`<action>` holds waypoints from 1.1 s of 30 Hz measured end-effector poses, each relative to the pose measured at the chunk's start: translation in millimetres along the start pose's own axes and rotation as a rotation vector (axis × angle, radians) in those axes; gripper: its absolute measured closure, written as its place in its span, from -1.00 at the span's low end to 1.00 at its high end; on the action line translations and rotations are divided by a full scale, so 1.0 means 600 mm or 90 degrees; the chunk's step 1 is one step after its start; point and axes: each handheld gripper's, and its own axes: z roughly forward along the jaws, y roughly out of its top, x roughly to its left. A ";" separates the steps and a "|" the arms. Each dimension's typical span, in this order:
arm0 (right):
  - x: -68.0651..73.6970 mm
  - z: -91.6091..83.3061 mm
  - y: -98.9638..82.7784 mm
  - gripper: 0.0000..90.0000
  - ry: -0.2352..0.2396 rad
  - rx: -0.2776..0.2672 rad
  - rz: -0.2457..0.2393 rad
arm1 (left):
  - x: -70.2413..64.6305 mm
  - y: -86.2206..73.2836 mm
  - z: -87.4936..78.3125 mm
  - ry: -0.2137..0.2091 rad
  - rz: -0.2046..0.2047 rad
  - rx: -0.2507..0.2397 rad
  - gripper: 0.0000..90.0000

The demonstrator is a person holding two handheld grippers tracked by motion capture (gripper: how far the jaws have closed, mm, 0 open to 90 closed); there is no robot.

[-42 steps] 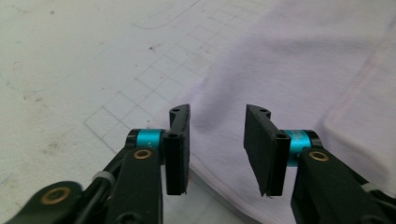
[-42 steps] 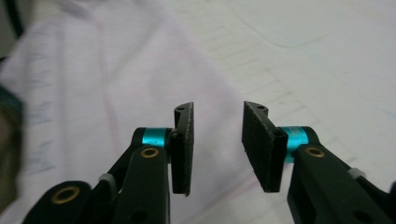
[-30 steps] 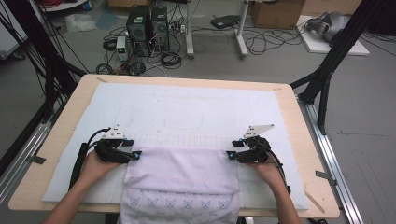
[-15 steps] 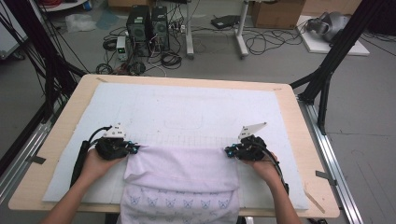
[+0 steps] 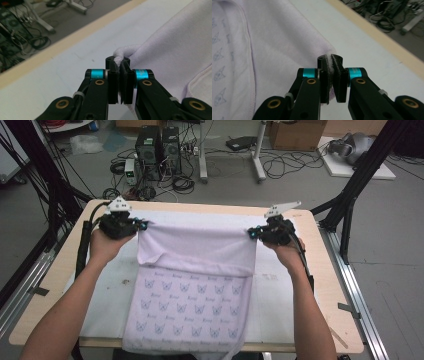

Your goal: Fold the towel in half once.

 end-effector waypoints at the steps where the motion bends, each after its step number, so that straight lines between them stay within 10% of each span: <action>1: -0.008 0.000 0.008 0.90 -0.004 -0.002 0.004 | 0.006 0.010 0.004 0.010 0.001 0.001 0.91; 6: -0.034 0.028 0.024 0.60 -0.049 0.001 0.030 | 0.028 0.004 0.038 0.028 -0.020 0.033 0.64; 13: -0.036 0.068 -0.023 0.28 0.010 0.059 0.095 | 0.024 -0.064 0.053 -0.008 -0.045 0.059 0.39; 16: -0.011 0.063 -0.036 0.31 0.010 0.051 0.059 | 0.021 -0.087 0.045 -0.014 -0.052 0.062 0.30; 33: 0.052 0.085 -0.125 0.19 0.075 0.047 0.069 | -0.044 -0.177 0.034 -0.154 -0.032 0.067 0.02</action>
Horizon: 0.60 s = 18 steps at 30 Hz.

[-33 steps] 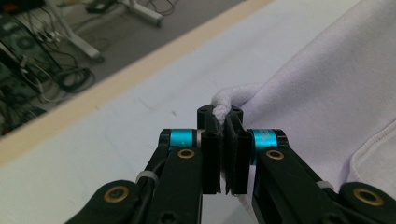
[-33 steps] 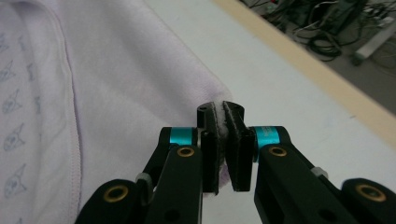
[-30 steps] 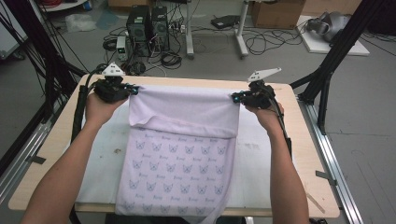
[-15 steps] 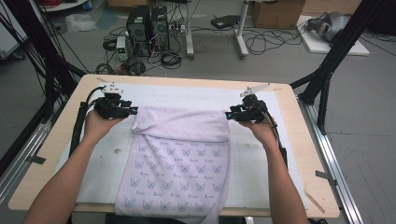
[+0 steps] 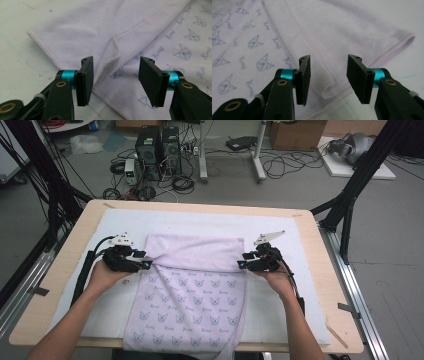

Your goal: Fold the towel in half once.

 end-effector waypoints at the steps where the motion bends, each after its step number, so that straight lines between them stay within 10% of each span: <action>1: -0.001 0.007 -0.002 0.18 0.007 0.008 0.004 | -0.001 -0.001 0.002 0.001 0.007 0.008 0.04; 8: 0.001 0.034 -0.017 0.70 0.034 0.059 0.009 | -0.006 -0.009 0.013 -0.001 0.031 0.035 0.90; 18: 0.032 -0.041 -0.002 0.89 0.041 -0.046 -0.043 | -0.025 0.004 -0.059 0.010 0.034 -0.042 0.94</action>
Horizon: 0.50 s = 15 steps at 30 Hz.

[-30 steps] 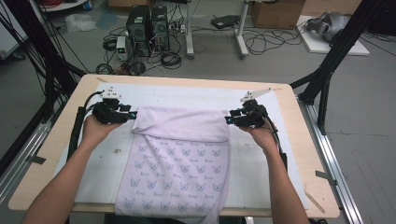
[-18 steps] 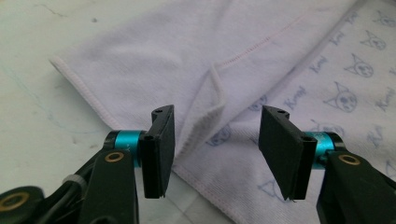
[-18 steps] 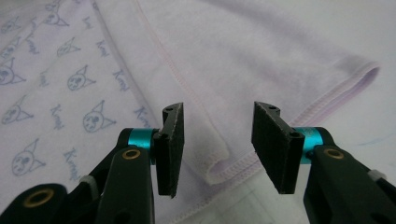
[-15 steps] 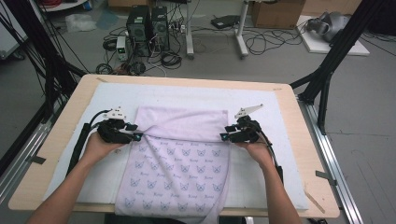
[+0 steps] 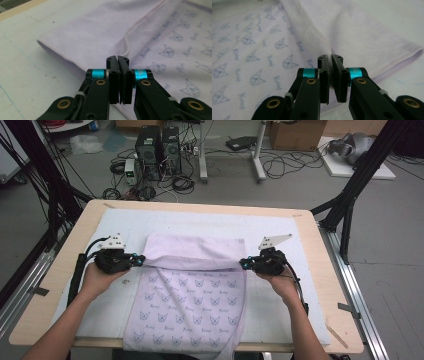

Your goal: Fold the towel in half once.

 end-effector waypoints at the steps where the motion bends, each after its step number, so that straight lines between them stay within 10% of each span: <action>1: 0.009 -0.013 0.002 0.89 0.002 -0.009 -0.005 | -0.004 0.000 -0.006 0.001 0.005 -0.001 0.94; 7: 0.062 -0.051 -0.008 0.87 0.020 -0.015 -0.046 | -0.044 -0.033 -0.036 -0.025 0.025 0.002 0.93; 10: 0.091 -0.054 -0.029 0.53 0.009 -0.003 -0.058 | -0.069 -0.058 -0.031 -0.035 0.032 0.029 0.44; 15: 0.141 -0.041 -0.061 0.40 0.050 -0.017 -0.082 | -0.087 -0.073 -0.014 -0.031 0.042 0.046 0.20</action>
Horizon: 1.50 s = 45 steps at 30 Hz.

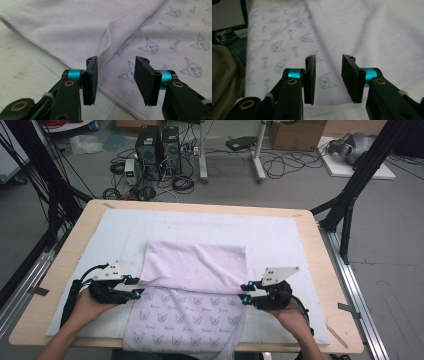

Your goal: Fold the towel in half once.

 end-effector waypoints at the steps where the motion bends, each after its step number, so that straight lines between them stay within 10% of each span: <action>1: 0.008 0.008 -0.005 0.37 0.013 0.006 -0.003 | 0.000 0.000 0.003 0.002 0.004 0.003 0.18; 7: 0.044 0.062 -0.024 0.29 0.070 0.067 -0.027 | 0.002 0.000 0.021 0.002 -0.007 0.002 0.21; 11: 0.052 0.076 -0.033 0.61 0.094 0.120 -0.046 | 0.001 -0.003 0.022 0.002 -0.004 0.008 0.51; 25: 0.066 -0.002 -0.075 0.68 0.074 0.159 -0.044 | 0.002 -0.015 -0.004 0.014 -0.018 -0.002 0.36; 37: -0.035 0.010 -0.027 0.21 -0.038 0.054 0.029 | 0.013 0.015 0.031 -0.007 -0.027 0.004 -0.10; 41: -0.070 0.032 -0.028 0.17 -0.028 0.060 0.065 | 0.016 0.015 0.044 -0.018 -0.020 0.018 0.48; 45: -0.077 0.045 -0.035 0.83 0.007 0.098 0.066 | 0.014 0.014 0.036 -0.014 -0.006 0.014 0.92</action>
